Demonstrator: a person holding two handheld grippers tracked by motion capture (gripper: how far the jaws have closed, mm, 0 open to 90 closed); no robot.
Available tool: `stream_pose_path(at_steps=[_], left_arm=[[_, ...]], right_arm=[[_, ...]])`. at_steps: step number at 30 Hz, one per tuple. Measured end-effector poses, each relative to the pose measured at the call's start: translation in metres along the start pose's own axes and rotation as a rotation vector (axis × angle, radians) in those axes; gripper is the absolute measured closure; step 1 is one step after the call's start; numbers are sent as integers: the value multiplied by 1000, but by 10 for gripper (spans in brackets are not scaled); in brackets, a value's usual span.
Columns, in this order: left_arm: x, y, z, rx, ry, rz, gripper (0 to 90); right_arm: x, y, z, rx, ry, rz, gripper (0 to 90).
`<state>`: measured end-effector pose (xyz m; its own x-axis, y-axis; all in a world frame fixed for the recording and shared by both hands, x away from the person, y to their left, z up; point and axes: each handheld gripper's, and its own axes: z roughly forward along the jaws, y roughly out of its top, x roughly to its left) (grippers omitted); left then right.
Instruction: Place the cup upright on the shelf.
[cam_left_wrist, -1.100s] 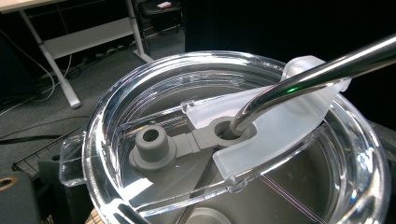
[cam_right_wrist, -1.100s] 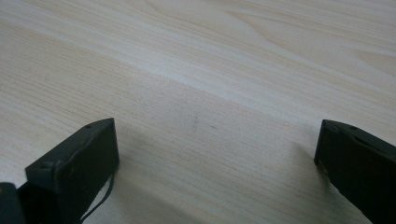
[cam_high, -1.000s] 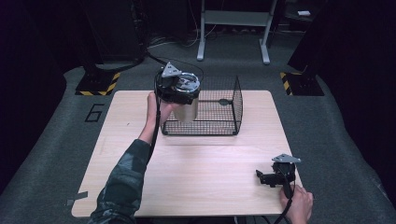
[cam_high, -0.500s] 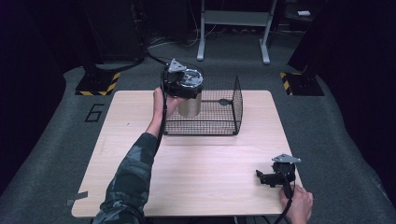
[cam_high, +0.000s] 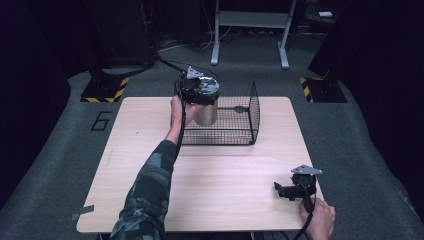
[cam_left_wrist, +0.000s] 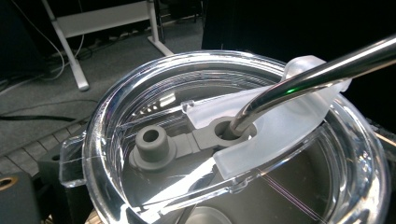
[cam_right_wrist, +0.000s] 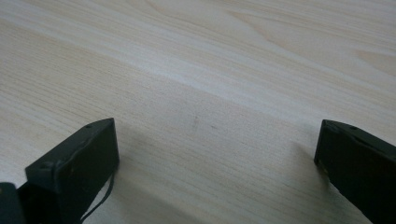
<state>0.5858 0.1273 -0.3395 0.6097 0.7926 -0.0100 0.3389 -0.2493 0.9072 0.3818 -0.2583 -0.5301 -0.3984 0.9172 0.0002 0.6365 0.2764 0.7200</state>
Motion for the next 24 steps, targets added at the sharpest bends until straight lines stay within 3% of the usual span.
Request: stream_pose_path(at_steps=[24], left_arm=[[0,-31,39,61,29,-32,38]], right_arm=[[0,0,0,-1,-2,0,0]])
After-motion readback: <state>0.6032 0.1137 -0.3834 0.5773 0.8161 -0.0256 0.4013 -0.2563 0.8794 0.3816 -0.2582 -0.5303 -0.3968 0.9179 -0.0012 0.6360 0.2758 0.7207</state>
